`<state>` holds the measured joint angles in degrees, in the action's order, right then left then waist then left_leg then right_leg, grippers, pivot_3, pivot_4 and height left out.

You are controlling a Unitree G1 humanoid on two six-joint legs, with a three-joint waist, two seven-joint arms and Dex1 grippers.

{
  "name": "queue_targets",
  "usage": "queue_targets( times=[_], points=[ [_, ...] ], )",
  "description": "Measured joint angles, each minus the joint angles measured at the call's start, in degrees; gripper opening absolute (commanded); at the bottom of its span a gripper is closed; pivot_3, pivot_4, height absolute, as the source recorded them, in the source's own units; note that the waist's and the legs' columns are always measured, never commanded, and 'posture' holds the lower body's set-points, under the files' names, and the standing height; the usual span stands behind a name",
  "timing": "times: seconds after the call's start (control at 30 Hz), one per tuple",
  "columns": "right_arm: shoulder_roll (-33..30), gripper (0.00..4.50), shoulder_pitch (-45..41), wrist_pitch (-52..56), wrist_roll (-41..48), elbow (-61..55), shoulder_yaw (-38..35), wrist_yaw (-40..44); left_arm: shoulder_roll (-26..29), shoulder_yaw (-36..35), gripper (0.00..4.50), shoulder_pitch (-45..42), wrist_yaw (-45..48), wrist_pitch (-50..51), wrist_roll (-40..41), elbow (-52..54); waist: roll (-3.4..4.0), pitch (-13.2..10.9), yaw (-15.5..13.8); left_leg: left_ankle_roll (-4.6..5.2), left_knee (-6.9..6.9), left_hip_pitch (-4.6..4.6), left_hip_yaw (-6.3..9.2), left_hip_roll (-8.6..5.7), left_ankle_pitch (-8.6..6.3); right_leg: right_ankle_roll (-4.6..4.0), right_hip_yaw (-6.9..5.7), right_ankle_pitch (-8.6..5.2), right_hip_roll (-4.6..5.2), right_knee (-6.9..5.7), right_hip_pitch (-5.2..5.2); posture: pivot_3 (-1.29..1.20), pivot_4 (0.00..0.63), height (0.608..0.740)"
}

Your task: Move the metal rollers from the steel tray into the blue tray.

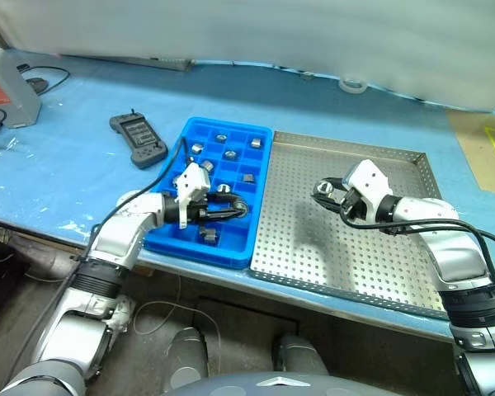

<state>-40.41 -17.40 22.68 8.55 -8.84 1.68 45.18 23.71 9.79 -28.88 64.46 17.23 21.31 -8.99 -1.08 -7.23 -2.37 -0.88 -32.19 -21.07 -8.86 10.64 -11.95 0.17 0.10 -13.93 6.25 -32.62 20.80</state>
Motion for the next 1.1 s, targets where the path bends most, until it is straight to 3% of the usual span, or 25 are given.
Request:
queue_targets(
  times=[0.27,0.53,0.7,0.97,1.1],
  points=[
    [0.0,1.78,1.9,-0.2,-0.7,-1.1,0.1,-0.5,-0.5,-0.4,1.45,-0.7,-1.6,5.6,-0.2,-2.2,0.00,0.0,0.2,-0.04,0.01,-0.01,0.00,0.05,0.02,-0.07,-0.01,-0.04,-0.04,-0.04,0.06,-0.13,0.150,0.740],
    [-0.3,1.78,2.6,-1.8,-2.3,-1.0,0.1,-1.2,2.4,-0.3,1.45,0.5,-1.5,8.5,-1.0,-1.7,-0.01,0.0,0.1,0.02,0.01,-0.02,0.00,-0.01,-0.01,-0.23,-0.01,-0.13,-0.02,-0.03,0.03,-0.13,0.150,0.740],
    [-0.2,1.78,2.4,-2.0,-2.3,-0.9,0.1,-1.2,-0.1,0.9,2.79,-1.3,-3.2,2.4,-4.8,-7.3,0.00,0.0,0.1,0.02,-0.02,0.04,0.01,0.00,-0.01,-0.24,-0.01,-0.14,-0.02,-0.03,-0.05,-0.12,0.150,0.740],
    [-0.2,1.78,2.2,-2.2,-2.4,-0.9,0.1,-1.2,-0.7,0.5,2.79,-2.1,-4.4,-1.9,-6.6,-10.2,0.03,0.1,0.1,0.02,0.00,0.12,0.01,0.04,-0.02,-0.25,0.00,-0.14,-0.02,-0.04,-0.10,-0.12,0.150,0.740],
    [0.5,1.78,2.0,-1.6,-1.7,-1.6,0.1,-1.1,1.2,-5.7,2.79,-3.7,-1.1,3.8,0.8,-10.3,-0.01,0.0,0.2,-0.06,0.01,-0.07,0.01,0.06,0.03,-0.25,-0.01,-0.13,-0.05,-0.10,0.15,-0.12,0.150,0.740]
  ],
)
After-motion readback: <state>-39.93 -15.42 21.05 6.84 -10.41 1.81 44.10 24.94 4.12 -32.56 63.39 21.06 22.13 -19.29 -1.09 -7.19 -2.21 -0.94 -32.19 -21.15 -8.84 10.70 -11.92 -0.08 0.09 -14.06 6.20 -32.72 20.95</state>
